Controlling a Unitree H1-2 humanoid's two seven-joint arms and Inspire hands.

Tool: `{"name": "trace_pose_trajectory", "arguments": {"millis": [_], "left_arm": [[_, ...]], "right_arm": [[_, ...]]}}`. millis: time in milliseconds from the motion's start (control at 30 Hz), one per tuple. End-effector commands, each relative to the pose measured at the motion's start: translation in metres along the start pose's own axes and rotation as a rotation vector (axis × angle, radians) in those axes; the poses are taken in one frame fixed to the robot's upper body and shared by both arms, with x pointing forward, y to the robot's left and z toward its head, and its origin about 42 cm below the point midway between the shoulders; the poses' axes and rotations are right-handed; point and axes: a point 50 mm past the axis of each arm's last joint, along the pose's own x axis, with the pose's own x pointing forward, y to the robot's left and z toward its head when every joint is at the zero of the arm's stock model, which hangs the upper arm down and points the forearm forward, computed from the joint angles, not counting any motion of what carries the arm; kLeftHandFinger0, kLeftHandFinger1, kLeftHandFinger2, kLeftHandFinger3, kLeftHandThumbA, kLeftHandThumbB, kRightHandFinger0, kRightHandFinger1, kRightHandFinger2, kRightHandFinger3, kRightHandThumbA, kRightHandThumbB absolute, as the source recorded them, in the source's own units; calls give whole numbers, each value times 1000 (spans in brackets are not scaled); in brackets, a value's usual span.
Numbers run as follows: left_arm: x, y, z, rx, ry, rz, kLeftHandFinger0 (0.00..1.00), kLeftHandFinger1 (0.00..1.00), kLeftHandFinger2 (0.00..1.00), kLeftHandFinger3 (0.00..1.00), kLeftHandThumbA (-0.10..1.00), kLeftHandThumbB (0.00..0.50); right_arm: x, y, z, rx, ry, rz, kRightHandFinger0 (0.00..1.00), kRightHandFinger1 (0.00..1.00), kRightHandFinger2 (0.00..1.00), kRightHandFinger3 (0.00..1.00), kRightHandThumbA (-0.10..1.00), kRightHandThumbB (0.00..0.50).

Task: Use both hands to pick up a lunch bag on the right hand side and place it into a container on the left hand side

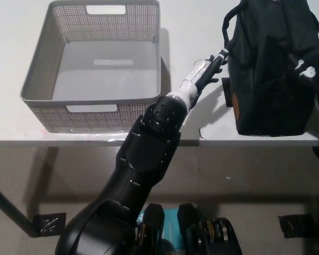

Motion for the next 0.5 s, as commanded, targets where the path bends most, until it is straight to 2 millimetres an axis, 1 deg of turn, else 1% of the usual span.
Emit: {"name": "trace_pose_trajectory", "arguments": {"millis": [0,67,100,133,167,233,333,367,400,467], "left_arm": [[5,8,15,-5,-71,43,1000,1000,1000,1000,1000,420],[4,10,12,-6,-67,48,1000,1000,1000,1000,1000,412],[4,12,10,-3,-63,54,1000,1000,1000,1000,1000,414],[4,13,10,-1,-65,56,1000,1000,1000,1000,1000,413],[3,14,10,1,-68,58,1000,1000,1000,1000,1000,411],[3,16,10,15,-59,60,1000,1000,1000,1000,1000,417],[4,17,12,19,-55,58,1000,1000,1000,1000,1000,413],[4,18,13,14,-54,58,1000,1000,1000,1000,1000,405],[5,18,14,6,-54,59,1000,1000,1000,1000,1000,406],[5,18,14,7,-54,60,1000,1000,1000,1000,1000,409]], "right_arm": [[27,1,4,2,-48,4,1000,1000,1000,1000,1000,186],[29,-2,-6,4,-22,-9,1000,1000,1000,1000,1000,174],[29,-6,-14,-2,-1,-19,1000,1000,1000,1000,1000,182],[30,-6,-15,-4,2,-20,1000,1000,1000,1000,1000,136],[31,-8,-20,0,12,-30,1000,1000,1000,1000,1000,183],[32,-12,-28,5,41,-49,1000,1000,1000,1000,1000,222],[33,-15,-34,-8,52,-56,1000,1000,1000,1000,1000,228],[34,-17,-35,11,64,-63,1000,1000,1000,1000,1000,234],[35,-17,-37,39,73,-73,1000,1000,1000,1000,1000,246],[36,-17,-40,61,76,-77,1000,1000,1000,1000,1000,244]]}}
